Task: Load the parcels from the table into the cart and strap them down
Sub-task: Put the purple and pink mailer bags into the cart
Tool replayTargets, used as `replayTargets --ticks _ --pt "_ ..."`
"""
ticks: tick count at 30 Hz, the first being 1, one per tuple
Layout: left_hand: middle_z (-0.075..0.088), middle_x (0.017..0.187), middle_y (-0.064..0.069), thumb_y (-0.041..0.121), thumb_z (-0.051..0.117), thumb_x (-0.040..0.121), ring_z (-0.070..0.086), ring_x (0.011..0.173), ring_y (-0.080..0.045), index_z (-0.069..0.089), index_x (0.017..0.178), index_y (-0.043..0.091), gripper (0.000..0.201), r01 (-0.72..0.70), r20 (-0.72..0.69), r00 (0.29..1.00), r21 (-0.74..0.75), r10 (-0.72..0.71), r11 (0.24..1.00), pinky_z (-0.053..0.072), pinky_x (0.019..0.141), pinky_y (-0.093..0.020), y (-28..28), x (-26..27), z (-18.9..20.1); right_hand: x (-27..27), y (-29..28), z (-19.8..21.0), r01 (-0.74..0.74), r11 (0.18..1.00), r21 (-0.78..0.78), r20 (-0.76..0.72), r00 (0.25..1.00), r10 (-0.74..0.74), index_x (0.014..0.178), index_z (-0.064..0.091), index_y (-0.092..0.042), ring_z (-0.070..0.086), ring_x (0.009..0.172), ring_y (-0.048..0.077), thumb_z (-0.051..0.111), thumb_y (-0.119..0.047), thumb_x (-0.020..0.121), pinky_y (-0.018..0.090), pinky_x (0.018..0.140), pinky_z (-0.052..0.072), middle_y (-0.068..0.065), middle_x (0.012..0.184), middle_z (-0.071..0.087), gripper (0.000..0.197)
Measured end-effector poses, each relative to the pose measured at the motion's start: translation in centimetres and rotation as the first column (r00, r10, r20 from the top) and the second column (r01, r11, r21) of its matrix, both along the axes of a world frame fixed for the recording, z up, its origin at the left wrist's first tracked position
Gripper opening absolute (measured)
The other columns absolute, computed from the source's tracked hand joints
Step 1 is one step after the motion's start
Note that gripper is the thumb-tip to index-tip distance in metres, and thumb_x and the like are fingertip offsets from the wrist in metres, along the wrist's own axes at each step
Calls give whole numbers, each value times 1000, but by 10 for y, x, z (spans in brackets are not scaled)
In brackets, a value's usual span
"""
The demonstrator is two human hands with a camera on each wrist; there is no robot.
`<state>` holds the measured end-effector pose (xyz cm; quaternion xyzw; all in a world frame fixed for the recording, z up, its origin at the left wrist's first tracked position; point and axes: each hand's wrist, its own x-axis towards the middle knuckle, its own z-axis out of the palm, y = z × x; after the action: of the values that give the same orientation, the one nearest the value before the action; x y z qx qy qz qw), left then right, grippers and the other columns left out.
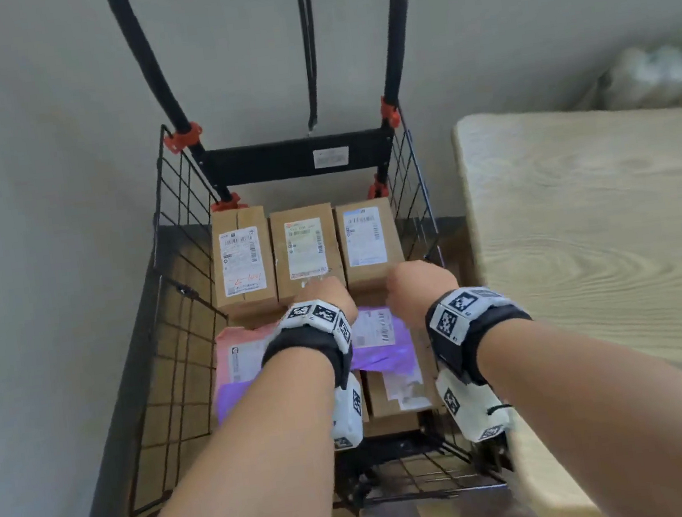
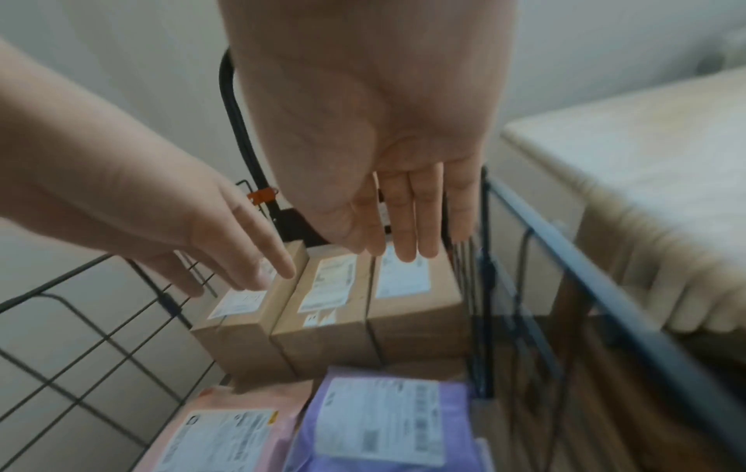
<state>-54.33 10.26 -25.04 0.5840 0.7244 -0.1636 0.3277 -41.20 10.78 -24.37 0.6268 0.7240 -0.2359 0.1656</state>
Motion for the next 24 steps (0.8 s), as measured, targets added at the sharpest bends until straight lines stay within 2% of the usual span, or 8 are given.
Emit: replayTargets --ticks 2,5,9,12,16,19,24 --pt "61 117 -14 12 51 90 59 108 -33 58 116 8 27 84 -36 996 74 -82 994 49 84 -37 6 30 14 27 -2 20 2 995 101 1 1000 -2 111 63 -12 59 107 31 50 -17 88 35 80 47 10 113 63 26" --pt "58 120 -12 15 53 88 56 112 -32 55 121 11 33 174 -51 984 159 -168 972 48 86 -40 8 76 38 73 -9 44 -3 977 211 11 1000 0 109 59 -11 53 111 30 47 -13 88 36 83 45 10 113 58 24" --pt "52 127 -12 16 49 90 50 119 -33 50 127 12 37 288 -60 958 228 -282 930 45 92 -44 3 136 56 139 -22 61 -3 976 217 57 998 -9 114 57 -13 50 114 28 48 -13 88 39 86 46 9 117 56 27" --pt "49 131 -13 18 48 92 47 123 -32 47 130 11 39 381 -80 925 215 -372 899 44 94 -43 -2 186 65 193 -35 68 13 979 202 103 994 -34 120 55 -15 49 115 26 50 -16 90 36 85 45 7 121 54 30" --pt "57 124 -9 14 46 87 53 116 -29 58 123 14 37 462 -94 887 186 -452 867 48 89 -38 -10 261 73 267 -55 77 81 966 245 143 983 -119 117 56 -16 52 114 26 51 -19 90 39 88 45 7 119 57 28" --pt "56 127 -7 12 45 88 52 118 -28 56 128 17 42 498 -96 867 170 -489 850 49 92 -38 -23 316 78 320 -74 79 118 967 228 163 974 -157 120 56 -17 52 115 27 50 -21 90 40 92 43 8 121 56 30" --pt "53 130 -9 12 45 88 49 122 -30 54 128 17 42 568 -107 823 168 -558 806 47 97 -40 -43 408 84 407 -103 84 205 954 217 128 963 -236 122 56 -17 51 116 26 49 -20 92 39 92 44 7 123 57 31"
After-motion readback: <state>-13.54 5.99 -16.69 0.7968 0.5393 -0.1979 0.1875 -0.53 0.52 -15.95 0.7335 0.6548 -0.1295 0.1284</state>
